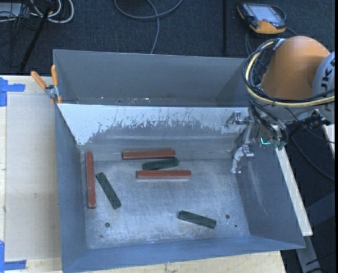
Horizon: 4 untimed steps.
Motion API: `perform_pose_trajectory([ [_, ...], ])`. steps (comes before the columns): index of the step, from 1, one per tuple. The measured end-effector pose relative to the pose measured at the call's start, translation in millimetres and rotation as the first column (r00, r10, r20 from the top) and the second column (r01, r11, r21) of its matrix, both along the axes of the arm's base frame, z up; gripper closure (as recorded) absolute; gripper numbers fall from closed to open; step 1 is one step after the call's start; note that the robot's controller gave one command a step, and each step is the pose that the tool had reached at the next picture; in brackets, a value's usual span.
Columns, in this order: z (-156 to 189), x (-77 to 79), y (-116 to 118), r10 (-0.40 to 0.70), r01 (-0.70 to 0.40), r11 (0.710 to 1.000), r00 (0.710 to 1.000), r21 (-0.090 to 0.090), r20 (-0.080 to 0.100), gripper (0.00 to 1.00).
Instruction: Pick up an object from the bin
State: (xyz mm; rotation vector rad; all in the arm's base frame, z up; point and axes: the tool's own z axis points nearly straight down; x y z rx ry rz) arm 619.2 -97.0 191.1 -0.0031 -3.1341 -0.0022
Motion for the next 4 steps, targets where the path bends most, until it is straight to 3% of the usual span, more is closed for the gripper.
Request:
perform_pose_trajectory([
  [1, 5, 1.7, 0, 0.002, -0.002, 1.0, 1.0, -0.001, 0.008, 0.0],
  [2, -72, 1.0, 62, -0.087, 0.087, 0.996, 0.996, -0.001, 0.012, 0.0],
  [3, -61, -39.4, 71, 0.093, -0.093, 0.996, 0.996, 0.0, 0.0, 0.0],
  [4, -72, -16.6, 108, -0.04, 0.04, 0.999, 0.999, -0.001, 0.011, 0.0],
])
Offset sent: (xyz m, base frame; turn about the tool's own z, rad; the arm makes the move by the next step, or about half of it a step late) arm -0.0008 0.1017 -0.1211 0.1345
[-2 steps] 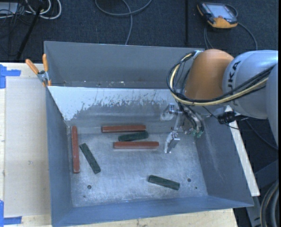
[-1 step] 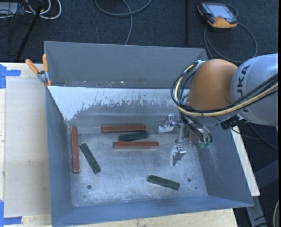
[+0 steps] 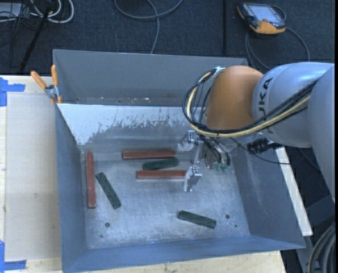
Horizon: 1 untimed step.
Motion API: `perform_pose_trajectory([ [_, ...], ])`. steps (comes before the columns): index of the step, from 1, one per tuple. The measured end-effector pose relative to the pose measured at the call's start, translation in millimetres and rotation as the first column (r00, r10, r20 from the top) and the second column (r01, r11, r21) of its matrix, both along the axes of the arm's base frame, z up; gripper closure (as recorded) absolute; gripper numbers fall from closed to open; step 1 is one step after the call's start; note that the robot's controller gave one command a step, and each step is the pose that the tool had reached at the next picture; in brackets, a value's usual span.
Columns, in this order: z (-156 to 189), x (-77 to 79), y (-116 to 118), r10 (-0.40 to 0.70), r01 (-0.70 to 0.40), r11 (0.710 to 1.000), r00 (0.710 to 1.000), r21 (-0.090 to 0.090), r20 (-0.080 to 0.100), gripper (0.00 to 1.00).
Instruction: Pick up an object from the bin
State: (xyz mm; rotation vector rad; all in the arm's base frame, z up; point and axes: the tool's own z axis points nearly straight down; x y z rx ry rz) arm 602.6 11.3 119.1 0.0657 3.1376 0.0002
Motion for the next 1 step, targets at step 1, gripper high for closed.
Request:
perform_pose_trajectory([
  [1, -34.2, -77.4, -19.2, 0.042, -0.042, 0.999, 0.999, 0.003, 0.009, 0.0],
])
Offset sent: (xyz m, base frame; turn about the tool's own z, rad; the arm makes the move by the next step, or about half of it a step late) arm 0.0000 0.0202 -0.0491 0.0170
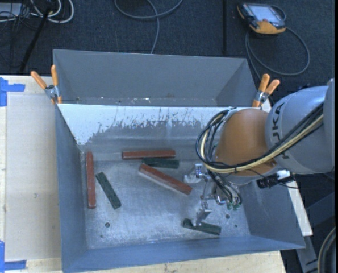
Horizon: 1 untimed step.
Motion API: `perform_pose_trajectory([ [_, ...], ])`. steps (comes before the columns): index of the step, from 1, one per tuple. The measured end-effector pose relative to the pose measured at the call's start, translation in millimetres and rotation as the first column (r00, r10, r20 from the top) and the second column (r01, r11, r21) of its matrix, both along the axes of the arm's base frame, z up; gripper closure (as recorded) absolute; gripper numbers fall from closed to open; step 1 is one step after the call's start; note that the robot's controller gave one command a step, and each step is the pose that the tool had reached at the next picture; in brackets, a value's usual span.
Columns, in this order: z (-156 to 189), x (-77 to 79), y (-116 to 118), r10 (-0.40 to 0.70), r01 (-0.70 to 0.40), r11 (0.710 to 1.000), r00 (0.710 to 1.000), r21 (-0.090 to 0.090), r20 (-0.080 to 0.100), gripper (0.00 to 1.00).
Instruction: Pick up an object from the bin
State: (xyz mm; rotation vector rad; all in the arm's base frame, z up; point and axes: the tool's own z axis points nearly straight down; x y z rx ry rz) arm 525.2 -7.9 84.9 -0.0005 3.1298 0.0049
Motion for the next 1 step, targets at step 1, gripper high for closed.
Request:
perform_pose_trajectory([
  [1, -8.5, 80.9, 38.1, -0.058, 0.058, 0.998, 0.998, -0.005, -0.008, 1.0],
])
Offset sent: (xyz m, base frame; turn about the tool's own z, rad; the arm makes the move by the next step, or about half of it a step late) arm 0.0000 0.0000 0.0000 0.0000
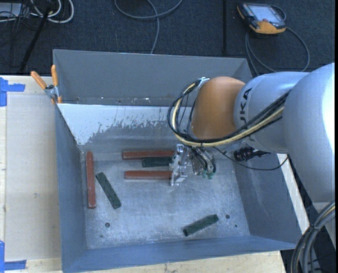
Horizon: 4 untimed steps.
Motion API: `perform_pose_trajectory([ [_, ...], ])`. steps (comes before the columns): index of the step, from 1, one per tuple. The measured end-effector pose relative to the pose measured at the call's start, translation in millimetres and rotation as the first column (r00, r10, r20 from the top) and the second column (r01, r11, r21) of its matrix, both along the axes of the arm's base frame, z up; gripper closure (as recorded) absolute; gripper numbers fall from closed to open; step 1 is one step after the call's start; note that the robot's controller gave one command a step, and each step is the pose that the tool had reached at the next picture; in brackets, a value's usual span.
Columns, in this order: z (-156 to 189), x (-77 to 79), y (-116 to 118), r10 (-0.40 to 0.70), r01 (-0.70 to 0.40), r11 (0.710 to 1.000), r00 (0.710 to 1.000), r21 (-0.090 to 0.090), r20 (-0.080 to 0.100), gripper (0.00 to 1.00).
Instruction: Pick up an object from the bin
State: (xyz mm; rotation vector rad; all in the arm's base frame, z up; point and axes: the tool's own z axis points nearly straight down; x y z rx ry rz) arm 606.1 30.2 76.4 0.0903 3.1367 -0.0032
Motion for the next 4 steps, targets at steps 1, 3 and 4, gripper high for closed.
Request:
perform_pose_trajectory([
  [1, 0, 0.0, 0, 0.0, 0.0, 1.0, 1.0, 0.0, 0.0, 1.0],
  [3, 21, -4.5, 1, 0.0, 0.0, 1.0, 1.0, 0.001, -0.009, 1.0],
  [4, 41, -3.5, 1, 0.0, 0.0, 1.0, 1.0, 0.002, -0.005, 1.0],
])
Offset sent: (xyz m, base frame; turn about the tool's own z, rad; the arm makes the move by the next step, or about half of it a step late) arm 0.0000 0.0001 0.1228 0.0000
